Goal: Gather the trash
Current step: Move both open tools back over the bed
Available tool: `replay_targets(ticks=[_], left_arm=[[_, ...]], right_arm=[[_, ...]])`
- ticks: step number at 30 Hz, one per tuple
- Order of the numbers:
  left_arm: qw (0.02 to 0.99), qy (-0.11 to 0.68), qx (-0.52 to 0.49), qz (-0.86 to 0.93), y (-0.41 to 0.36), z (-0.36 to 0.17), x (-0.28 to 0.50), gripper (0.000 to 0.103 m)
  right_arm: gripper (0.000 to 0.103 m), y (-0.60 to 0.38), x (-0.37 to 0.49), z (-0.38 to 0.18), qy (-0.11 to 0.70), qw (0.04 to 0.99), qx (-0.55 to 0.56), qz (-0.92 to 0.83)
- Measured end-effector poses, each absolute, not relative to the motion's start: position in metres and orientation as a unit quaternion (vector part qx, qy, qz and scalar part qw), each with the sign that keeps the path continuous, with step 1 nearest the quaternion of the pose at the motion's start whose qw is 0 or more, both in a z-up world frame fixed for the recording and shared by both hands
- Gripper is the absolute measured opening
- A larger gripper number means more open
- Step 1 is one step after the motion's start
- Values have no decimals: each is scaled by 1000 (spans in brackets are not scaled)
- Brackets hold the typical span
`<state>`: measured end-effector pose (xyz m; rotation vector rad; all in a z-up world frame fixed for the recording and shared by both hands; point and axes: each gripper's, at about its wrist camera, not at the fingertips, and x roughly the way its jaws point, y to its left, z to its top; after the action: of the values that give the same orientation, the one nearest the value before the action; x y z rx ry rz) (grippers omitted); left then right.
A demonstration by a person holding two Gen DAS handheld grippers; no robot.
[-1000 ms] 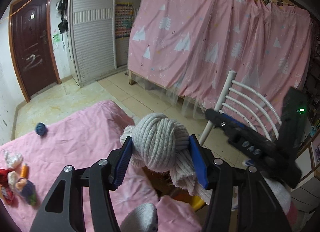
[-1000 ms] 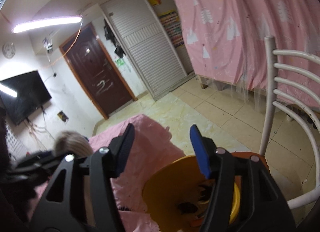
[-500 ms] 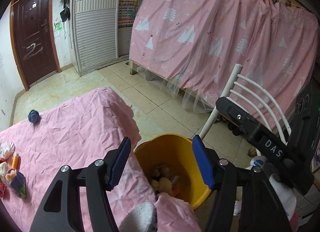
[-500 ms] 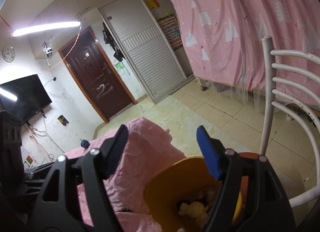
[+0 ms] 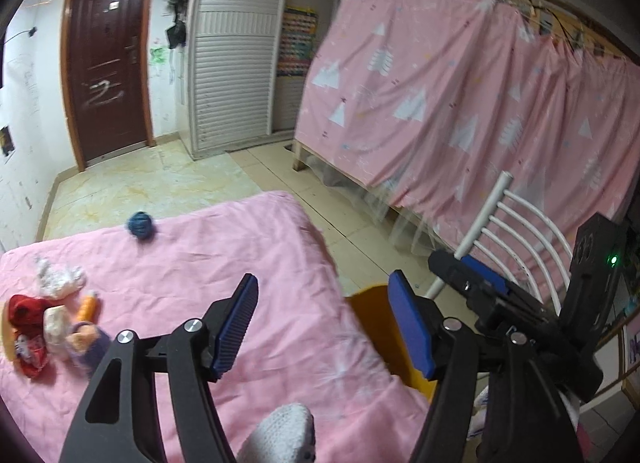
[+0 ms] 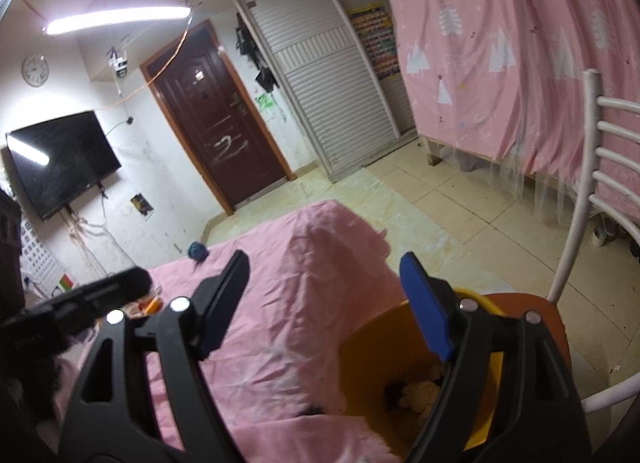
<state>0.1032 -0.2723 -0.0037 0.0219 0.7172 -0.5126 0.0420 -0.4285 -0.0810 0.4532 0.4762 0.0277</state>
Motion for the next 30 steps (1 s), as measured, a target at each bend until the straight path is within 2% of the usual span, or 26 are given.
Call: replay_targets(ticks=[5, 9, 30], left_arm=[[917, 331, -5, -220, -230, 4, 105, 62], [924, 326, -17, -198, -195, 6, 108, 63], [946, 316, -43, -55, -20, 2, 125, 65]], right_arm=[[75, -392, 55, -77, 248, 947, 199, 34], [82, -361, 66, -71, 258, 948, 177, 53], [82, -209, 119, -78, 330, 928, 79, 155]])
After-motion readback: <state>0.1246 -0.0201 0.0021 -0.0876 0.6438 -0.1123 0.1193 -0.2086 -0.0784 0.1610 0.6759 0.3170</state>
